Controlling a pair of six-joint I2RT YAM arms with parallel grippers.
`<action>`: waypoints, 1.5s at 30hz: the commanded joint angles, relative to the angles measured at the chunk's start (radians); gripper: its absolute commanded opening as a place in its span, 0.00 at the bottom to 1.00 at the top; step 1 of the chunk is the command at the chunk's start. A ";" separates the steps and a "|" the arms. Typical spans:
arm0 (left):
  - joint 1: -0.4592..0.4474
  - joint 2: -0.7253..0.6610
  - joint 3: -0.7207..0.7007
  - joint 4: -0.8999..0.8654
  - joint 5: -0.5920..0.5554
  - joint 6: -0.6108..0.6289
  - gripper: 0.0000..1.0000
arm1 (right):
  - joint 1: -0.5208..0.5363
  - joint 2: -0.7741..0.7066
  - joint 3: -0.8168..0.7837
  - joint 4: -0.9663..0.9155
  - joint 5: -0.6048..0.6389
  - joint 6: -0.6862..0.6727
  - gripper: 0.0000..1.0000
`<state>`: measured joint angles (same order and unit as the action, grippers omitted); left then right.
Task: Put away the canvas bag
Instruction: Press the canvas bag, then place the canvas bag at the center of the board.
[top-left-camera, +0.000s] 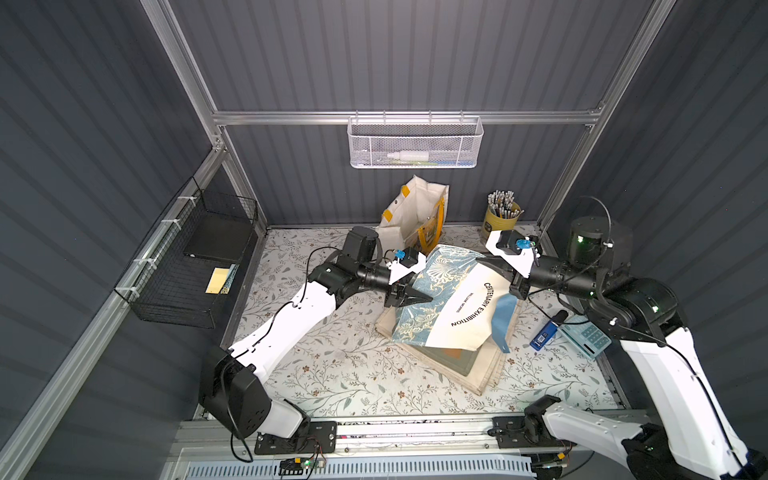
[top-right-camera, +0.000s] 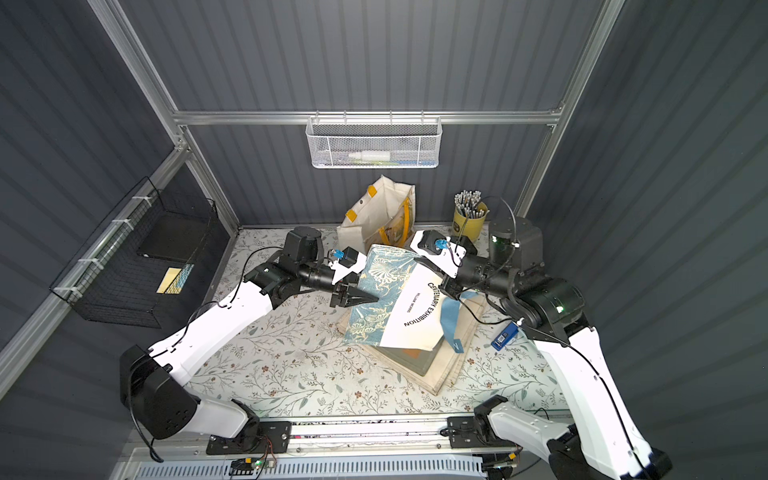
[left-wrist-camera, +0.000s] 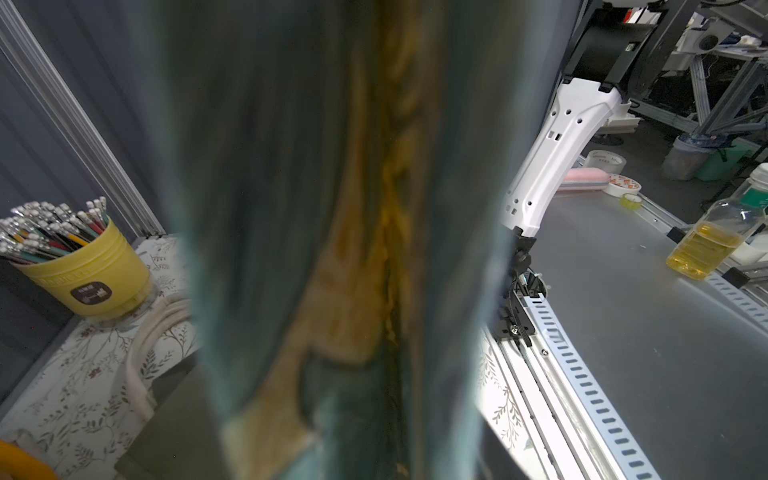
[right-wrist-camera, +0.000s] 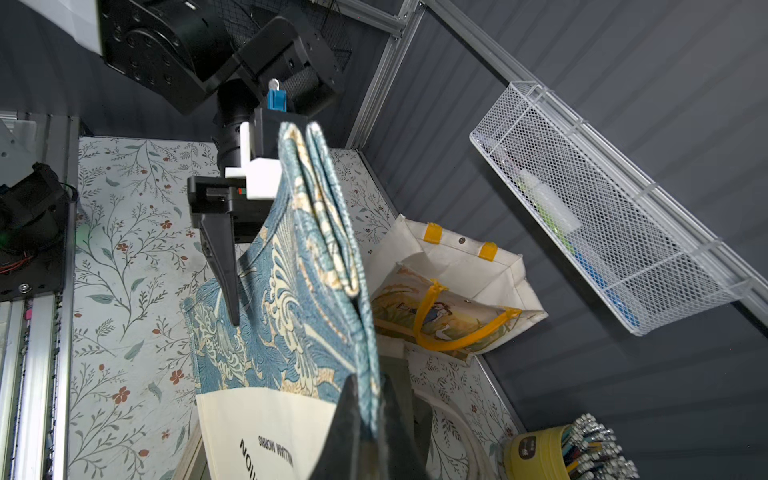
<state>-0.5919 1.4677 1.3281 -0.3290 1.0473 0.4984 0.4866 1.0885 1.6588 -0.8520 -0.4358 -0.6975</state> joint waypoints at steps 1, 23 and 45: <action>-0.005 -0.023 -0.044 -0.081 -0.004 -0.032 0.47 | -0.024 -0.018 0.063 0.183 -0.066 0.040 0.00; -0.086 -0.071 -0.203 0.068 -0.082 -0.257 0.00 | -0.130 -0.019 -0.102 0.284 -0.027 0.057 0.00; -0.228 -0.049 -0.194 0.259 -0.378 -0.646 0.00 | -0.149 0.048 -0.392 0.533 0.269 0.091 0.00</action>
<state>-0.8040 1.4277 1.0191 0.0456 0.6628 -0.2611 0.3420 1.1332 1.2785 -0.3756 -0.2523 -0.6025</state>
